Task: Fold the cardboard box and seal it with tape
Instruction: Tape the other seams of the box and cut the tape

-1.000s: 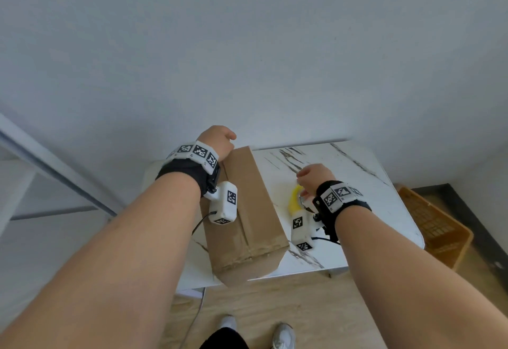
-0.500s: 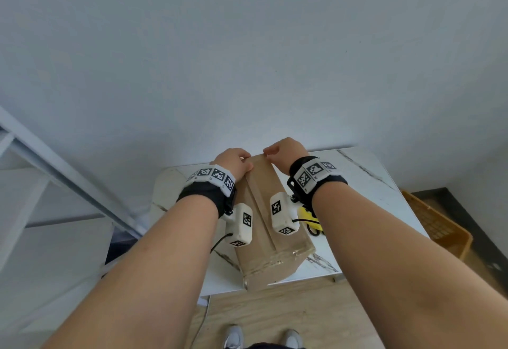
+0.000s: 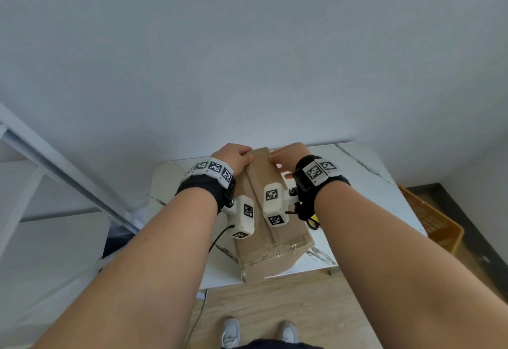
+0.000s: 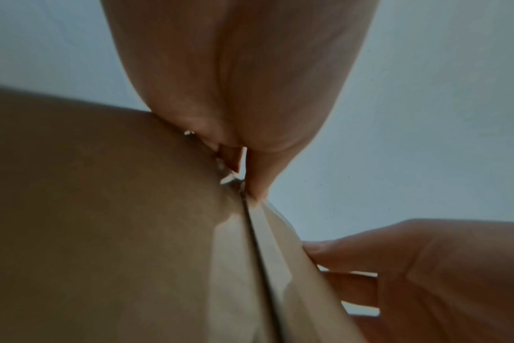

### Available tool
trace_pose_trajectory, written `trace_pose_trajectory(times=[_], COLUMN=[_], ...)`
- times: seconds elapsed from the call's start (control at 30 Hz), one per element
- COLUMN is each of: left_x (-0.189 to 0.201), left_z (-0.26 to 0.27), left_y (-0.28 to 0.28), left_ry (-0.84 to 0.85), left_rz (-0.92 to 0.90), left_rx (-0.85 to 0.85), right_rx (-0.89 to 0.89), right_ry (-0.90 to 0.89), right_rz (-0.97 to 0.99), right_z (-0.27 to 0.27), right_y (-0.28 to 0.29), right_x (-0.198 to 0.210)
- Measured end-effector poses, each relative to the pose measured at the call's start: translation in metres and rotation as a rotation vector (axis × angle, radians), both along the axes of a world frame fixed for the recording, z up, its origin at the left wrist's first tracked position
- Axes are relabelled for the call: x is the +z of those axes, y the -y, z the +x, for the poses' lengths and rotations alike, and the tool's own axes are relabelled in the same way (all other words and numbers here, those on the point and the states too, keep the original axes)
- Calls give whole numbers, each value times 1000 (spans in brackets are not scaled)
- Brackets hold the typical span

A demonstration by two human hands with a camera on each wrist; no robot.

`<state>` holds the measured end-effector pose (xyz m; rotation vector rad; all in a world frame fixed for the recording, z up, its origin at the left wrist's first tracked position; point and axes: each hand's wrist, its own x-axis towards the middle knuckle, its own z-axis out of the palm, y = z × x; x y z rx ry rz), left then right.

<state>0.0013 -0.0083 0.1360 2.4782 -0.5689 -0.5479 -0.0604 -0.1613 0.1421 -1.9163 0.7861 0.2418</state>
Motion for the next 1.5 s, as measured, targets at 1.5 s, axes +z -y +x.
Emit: trace_pose_trajectory(times=[1.5], left_x=[-24], left_z=[5], left_y=[-84], left_ry=[121], left_rz=[-45], left_rx=[708], right_rx=[-223], right_ry=[-108], right_rz=[-82], right_z=[-6], right_y=[-20], right_x=[-10])
